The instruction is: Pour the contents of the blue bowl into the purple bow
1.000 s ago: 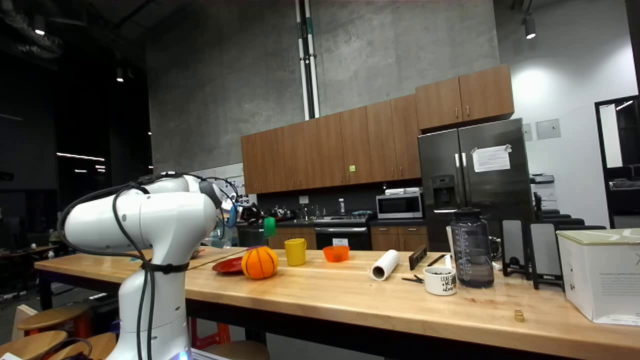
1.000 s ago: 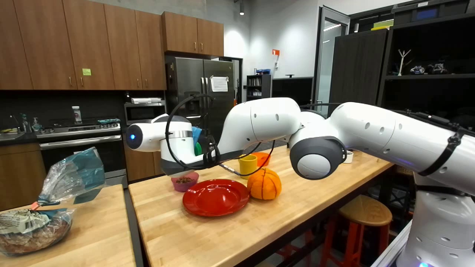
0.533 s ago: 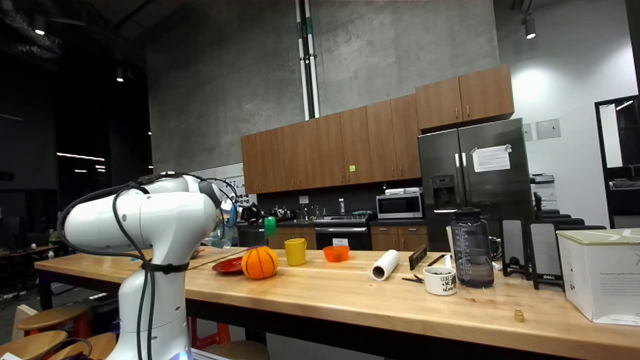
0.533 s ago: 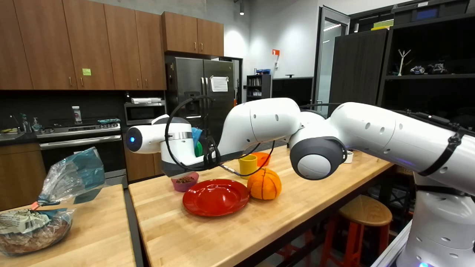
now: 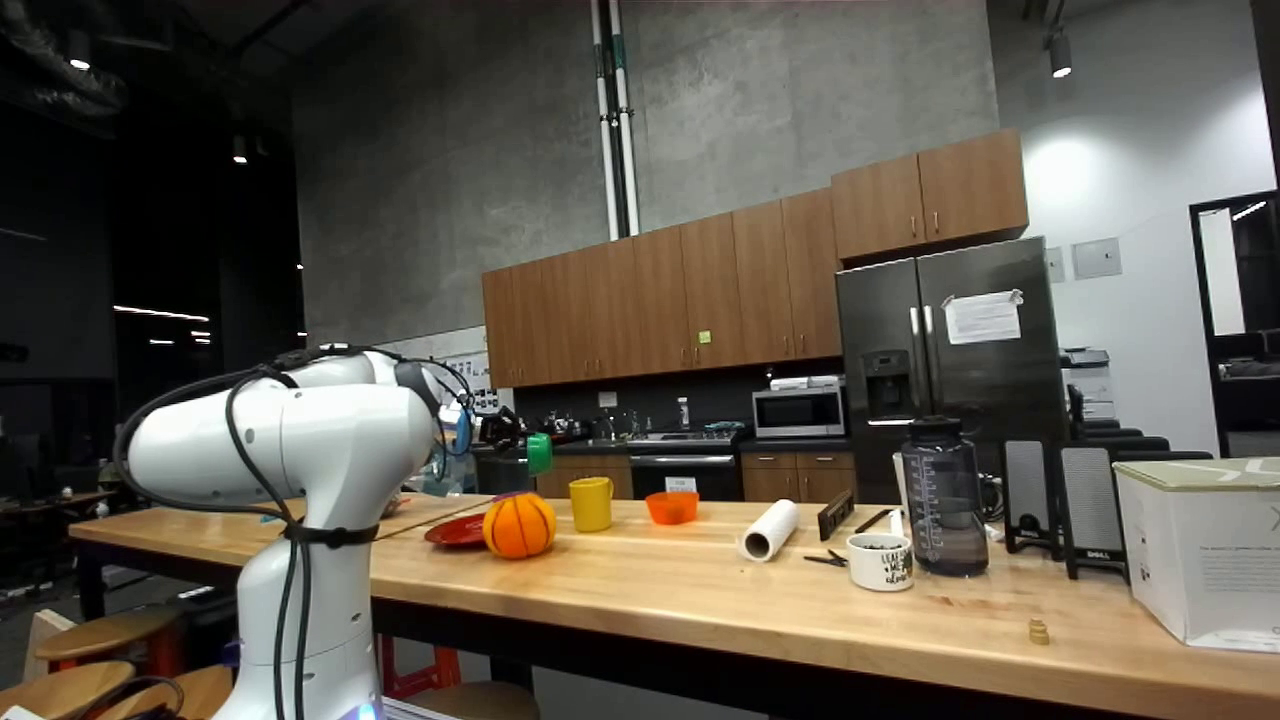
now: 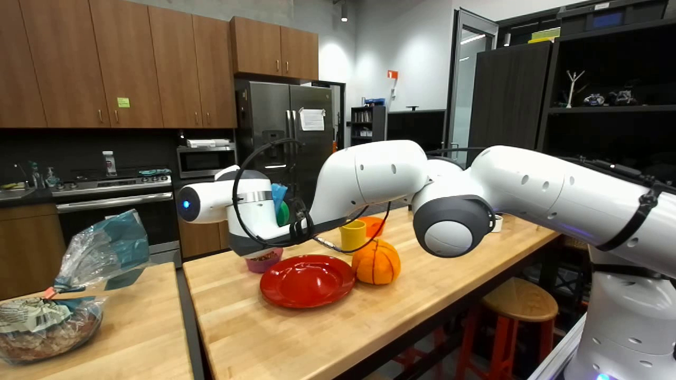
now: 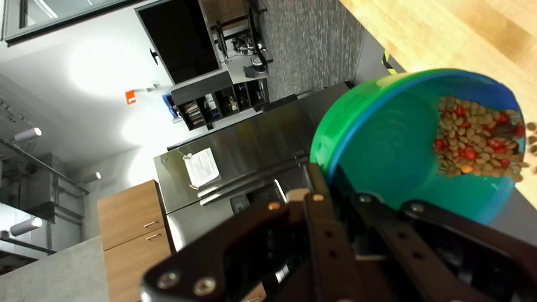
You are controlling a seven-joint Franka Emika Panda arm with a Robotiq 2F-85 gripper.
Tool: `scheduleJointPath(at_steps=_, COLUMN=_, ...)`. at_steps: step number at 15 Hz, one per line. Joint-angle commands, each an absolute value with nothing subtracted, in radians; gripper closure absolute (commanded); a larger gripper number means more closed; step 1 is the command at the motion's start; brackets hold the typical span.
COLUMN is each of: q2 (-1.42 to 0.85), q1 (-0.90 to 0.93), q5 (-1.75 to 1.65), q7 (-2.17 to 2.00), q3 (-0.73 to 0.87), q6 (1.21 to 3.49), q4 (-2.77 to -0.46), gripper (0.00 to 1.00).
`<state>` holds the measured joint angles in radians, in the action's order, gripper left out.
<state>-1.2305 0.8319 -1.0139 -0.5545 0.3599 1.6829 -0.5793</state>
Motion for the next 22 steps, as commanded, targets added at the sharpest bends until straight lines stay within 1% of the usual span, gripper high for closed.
scheduleJointPath(at_steps=1, q2=-1.224, q1=0.849, q5=-1.040, q7=-0.579, q3=0.381, q6=1.662, q4=-0.599, gripper=0.98)
scheduleJointPath(at_steps=11, q2=-1.221, q1=0.851, q5=-1.056, q7=-0.591, q3=0.377, q6=1.662, q4=-0.605, gripper=0.98)
scheduleJointPath(at_steps=22, q2=-1.135, q1=0.781, q5=-0.932, q7=-0.456, q3=0.279, q6=1.709, q4=-0.612, gripper=0.98)
